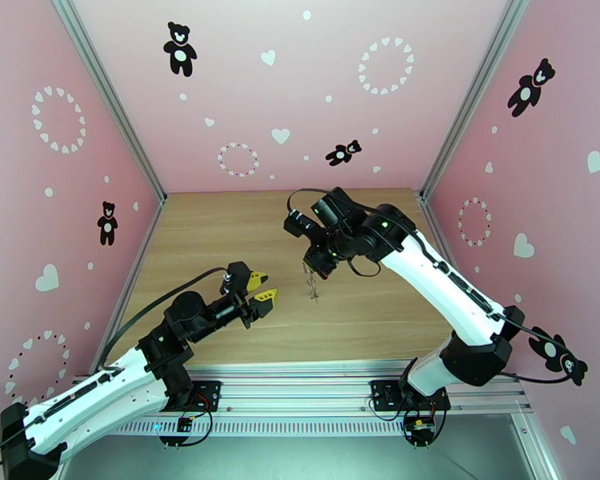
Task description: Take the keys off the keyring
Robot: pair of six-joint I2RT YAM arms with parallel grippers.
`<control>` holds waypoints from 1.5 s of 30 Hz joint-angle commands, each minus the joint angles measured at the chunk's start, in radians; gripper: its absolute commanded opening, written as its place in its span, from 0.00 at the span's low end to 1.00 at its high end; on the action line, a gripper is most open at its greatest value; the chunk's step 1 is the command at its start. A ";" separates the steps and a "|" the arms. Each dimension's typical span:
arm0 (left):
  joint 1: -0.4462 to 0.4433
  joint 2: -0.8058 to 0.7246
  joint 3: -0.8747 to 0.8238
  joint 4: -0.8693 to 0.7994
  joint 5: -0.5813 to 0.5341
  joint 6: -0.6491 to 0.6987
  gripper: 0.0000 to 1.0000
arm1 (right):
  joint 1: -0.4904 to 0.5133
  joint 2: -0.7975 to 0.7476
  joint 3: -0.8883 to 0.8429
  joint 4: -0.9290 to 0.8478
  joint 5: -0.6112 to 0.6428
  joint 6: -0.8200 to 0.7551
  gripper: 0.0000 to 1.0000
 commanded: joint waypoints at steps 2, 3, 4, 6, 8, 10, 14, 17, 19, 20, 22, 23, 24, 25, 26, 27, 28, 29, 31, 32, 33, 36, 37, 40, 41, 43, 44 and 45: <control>0.005 0.025 -0.012 0.094 -0.013 -0.011 0.55 | 0.005 0.031 0.059 -0.050 -0.019 0.130 0.00; 0.005 0.035 -0.011 0.107 -0.011 -0.009 0.55 | 0.005 0.031 0.060 -0.046 -0.031 0.124 0.00; 0.005 0.047 -0.009 0.123 -0.010 -0.006 0.55 | 0.005 0.030 0.058 -0.042 -0.037 0.116 0.00; 0.005 0.072 0.008 0.136 0.002 0.009 0.55 | 0.005 0.026 0.053 -0.034 -0.032 0.091 0.00; 0.005 0.104 0.041 0.104 0.001 0.038 0.56 | 0.005 0.021 0.042 -0.021 -0.038 0.053 0.00; 0.006 0.131 0.080 0.054 -0.001 0.067 0.55 | 0.005 0.015 0.028 -0.002 -0.054 0.012 0.00; 0.015 0.147 0.132 0.004 0.052 0.101 0.53 | 0.003 -0.014 -0.016 0.042 -0.109 -0.075 0.00; 0.041 0.168 0.175 -0.051 0.099 0.105 0.53 | 0.000 -0.027 -0.032 0.042 -0.136 -0.143 0.00; 0.064 0.188 0.200 -0.074 0.146 0.106 0.53 | -0.004 -0.026 -0.029 0.021 -0.149 -0.182 0.00; 0.071 0.196 0.211 -0.084 0.172 0.108 0.52 | -0.007 -0.029 -0.029 0.009 -0.166 -0.204 0.00; 0.085 0.216 0.228 -0.097 0.203 0.112 0.52 | -0.010 -0.029 -0.026 -0.012 -0.172 -0.225 0.00; 0.094 0.227 0.236 -0.100 0.220 0.111 0.52 | -0.011 -0.032 -0.021 -0.031 -0.176 -0.237 0.00; 0.102 0.237 0.243 -0.100 0.237 0.108 0.52 | -0.012 -0.032 -0.016 -0.044 -0.176 -0.242 0.00; 0.109 0.247 0.248 -0.097 0.256 0.106 0.52 | -0.013 -0.033 -0.010 -0.055 -0.175 -0.245 0.00; 0.110 0.258 0.253 -0.089 0.268 0.104 0.52 | -0.016 -0.033 -0.005 -0.065 -0.180 -0.247 0.00; 0.111 0.268 0.255 -0.081 0.278 0.104 0.52 | -0.017 -0.034 0.000 -0.073 -0.191 -0.253 0.00; 0.111 0.279 0.258 -0.067 0.291 0.101 0.52 | -0.017 -0.034 0.007 -0.086 -0.201 -0.259 0.00; 0.111 0.289 0.265 -0.055 0.305 0.098 0.51 | -0.017 -0.034 0.013 -0.094 -0.200 -0.261 0.00; 0.111 0.307 0.273 -0.033 0.326 0.088 0.51 | -0.017 -0.032 0.024 -0.114 -0.210 -0.272 0.00; 0.111 0.317 0.277 -0.025 0.337 0.087 0.51 | -0.017 -0.033 0.028 -0.120 -0.214 -0.279 0.00; 0.111 0.325 0.280 -0.023 0.347 0.087 0.50 | -0.017 -0.036 0.028 -0.122 -0.217 -0.285 0.00; 0.111 0.350 0.295 -0.022 0.383 0.081 0.47 | -0.016 -0.050 0.025 -0.121 -0.221 -0.306 0.00; 0.111 0.356 0.298 -0.017 0.406 0.075 0.46 | -0.017 -0.055 0.024 -0.118 -0.220 -0.314 0.00; 0.112 0.371 0.308 -0.016 0.439 0.066 0.42 | -0.017 -0.061 0.024 -0.120 -0.233 -0.336 0.00; 0.112 0.376 0.313 -0.017 0.449 0.066 0.41 | -0.017 -0.063 0.025 -0.121 -0.232 -0.340 0.00; 0.111 0.390 0.320 -0.012 0.482 0.063 0.39 | -0.017 -0.065 0.024 -0.116 -0.234 -0.347 0.00; 0.111 0.395 0.325 -0.012 0.495 0.064 0.38 | -0.017 -0.065 0.025 -0.116 -0.238 -0.352 0.00; 0.111 0.404 0.332 -0.018 0.501 0.067 0.37 | -0.017 -0.064 0.022 -0.115 -0.238 -0.354 0.00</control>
